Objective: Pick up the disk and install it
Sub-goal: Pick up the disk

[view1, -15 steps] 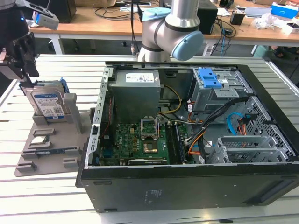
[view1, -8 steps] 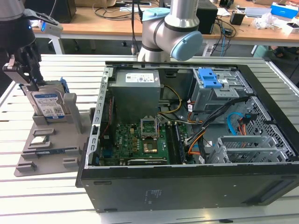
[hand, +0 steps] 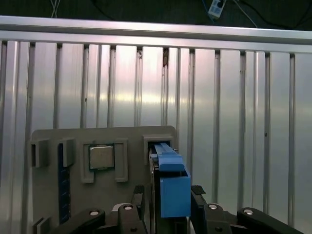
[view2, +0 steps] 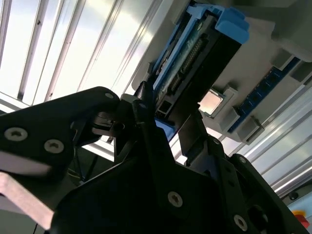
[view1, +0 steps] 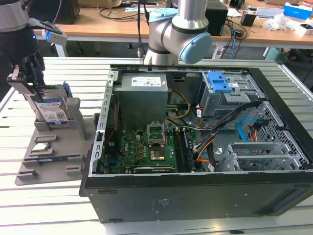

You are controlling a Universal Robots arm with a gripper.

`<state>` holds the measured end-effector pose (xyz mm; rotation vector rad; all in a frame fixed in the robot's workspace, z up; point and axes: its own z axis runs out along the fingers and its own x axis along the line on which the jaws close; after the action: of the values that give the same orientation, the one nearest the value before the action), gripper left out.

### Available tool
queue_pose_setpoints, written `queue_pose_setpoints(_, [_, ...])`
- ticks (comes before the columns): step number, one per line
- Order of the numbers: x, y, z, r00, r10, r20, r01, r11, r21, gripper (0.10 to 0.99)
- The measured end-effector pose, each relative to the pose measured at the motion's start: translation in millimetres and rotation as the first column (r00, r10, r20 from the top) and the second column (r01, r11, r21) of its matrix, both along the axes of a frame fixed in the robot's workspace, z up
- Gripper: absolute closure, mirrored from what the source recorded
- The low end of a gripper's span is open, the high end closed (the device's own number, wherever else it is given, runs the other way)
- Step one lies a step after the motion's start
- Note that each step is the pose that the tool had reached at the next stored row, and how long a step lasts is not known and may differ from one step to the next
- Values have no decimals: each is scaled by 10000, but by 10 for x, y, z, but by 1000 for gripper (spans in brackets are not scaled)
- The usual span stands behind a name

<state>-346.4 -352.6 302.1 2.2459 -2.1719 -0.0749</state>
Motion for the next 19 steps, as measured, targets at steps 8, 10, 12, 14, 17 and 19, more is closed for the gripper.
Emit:
queue_pose_setpoints(8, [0,0,-112,10000,41,-1,-41,10000,0,604])
queue_pose_setpoints(10, [0,0,-112,10000,41,-1,-41,10000,-1,604])
queue_pose_setpoints(12, [0,0,-113,10000,41,0,-41,10000,0,604])
queue_pose_setpoints(14, [0,0,-113,10000,40,-1,-40,10000,-1,620])
queue_pose_setpoints(17, [0,0,-113,10000,41,-1,-41,10000,0,722])
queue_pose_setpoints(19, [0,0,-113,10000,41,-1,-41,10000,0,722])
